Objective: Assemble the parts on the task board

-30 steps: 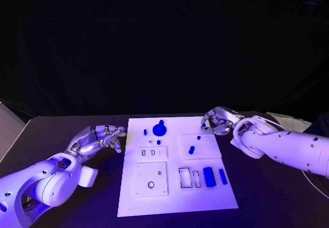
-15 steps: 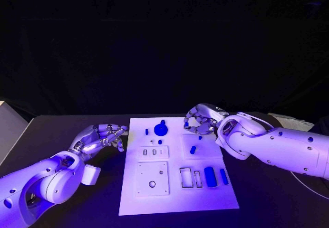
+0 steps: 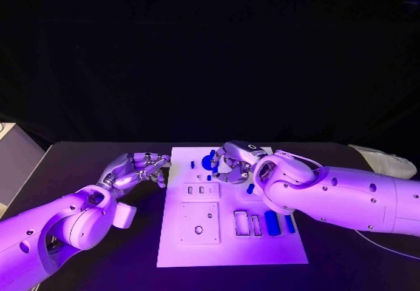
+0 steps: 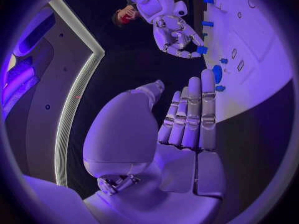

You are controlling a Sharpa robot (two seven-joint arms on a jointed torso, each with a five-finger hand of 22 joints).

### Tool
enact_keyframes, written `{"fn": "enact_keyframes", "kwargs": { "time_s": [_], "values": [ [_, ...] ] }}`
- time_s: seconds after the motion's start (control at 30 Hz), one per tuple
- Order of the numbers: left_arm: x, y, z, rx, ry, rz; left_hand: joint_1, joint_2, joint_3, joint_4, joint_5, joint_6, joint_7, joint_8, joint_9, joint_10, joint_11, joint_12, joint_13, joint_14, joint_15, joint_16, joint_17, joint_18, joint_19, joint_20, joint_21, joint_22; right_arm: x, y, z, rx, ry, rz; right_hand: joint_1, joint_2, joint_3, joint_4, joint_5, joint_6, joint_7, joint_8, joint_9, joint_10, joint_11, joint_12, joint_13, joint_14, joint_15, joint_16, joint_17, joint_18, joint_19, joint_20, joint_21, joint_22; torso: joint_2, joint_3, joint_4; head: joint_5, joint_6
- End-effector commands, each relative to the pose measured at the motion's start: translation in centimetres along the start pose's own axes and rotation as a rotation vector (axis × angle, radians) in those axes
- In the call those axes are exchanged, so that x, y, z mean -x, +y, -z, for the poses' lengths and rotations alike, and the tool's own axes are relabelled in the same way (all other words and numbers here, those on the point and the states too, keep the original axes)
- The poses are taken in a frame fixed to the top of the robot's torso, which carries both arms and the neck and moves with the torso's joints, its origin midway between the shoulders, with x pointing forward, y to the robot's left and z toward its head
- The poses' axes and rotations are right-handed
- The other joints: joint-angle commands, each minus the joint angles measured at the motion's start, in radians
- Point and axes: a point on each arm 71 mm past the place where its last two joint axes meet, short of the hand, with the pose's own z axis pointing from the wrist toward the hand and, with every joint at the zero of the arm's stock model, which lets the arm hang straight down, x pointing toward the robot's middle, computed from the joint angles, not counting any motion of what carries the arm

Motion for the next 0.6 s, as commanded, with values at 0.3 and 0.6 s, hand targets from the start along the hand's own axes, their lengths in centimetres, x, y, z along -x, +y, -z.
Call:
{"fn": "enact_keyframes", "kwargs": {
  "time_s": [0.3, 0.6],
  "values": [
    [-0.3, -0.1, -0.1, -0.006, 0.022, 0.006, -0.009, 0.001, 0.003, -0.004, 0.003, -0.003, 0.0, 0.002, 0.002, -0.003, 0.001, -0.002, -0.001, -0.006, 0.002, 0.005, 0.001, 0.005, -0.008, 0.002, 0.004, 0.001, -3.2, 2.0, -0.3, -0.039, 0.041, 0.1, 0.002, -0.003, 0.004, -0.005, 0.005, 0.002, -0.01, 0.014, 0.023, 0.104, -0.005, 0.003, 0.264, 0.102, -0.005, 0.004, 0.263, -0.016, 0.05, -0.007, 0.006, 0.018, -0.002, -0.0037, 0.0023, 0.006, -0.017],
    [-0.3, -0.1, -0.1, -0.005, 0.022, 0.005, -0.009, 0.001, 0.003, -0.004, 0.003, -0.003, 0.0, 0.002, 0.002, -0.003, 0.001, -0.002, -0.001, -0.006, 0.002, 0.005, 0.001, 0.005, -0.008, 0.002, 0.004, 0.001, -4.9, 2.7, 0.0, -0.046, 0.049, 0.1, 0.0, -0.004, 0.004, -0.006, 0.005, 0.001, -0.01, 0.015, 0.023, 0.104, -0.005, 0.003, 0.264, 0.102, -0.005, 0.004, 0.263, -0.016, 0.05, -0.006, 0.006, 0.019, -0.001, -0.0009, 0.0005, 0.012, -0.029]
  ]
}}
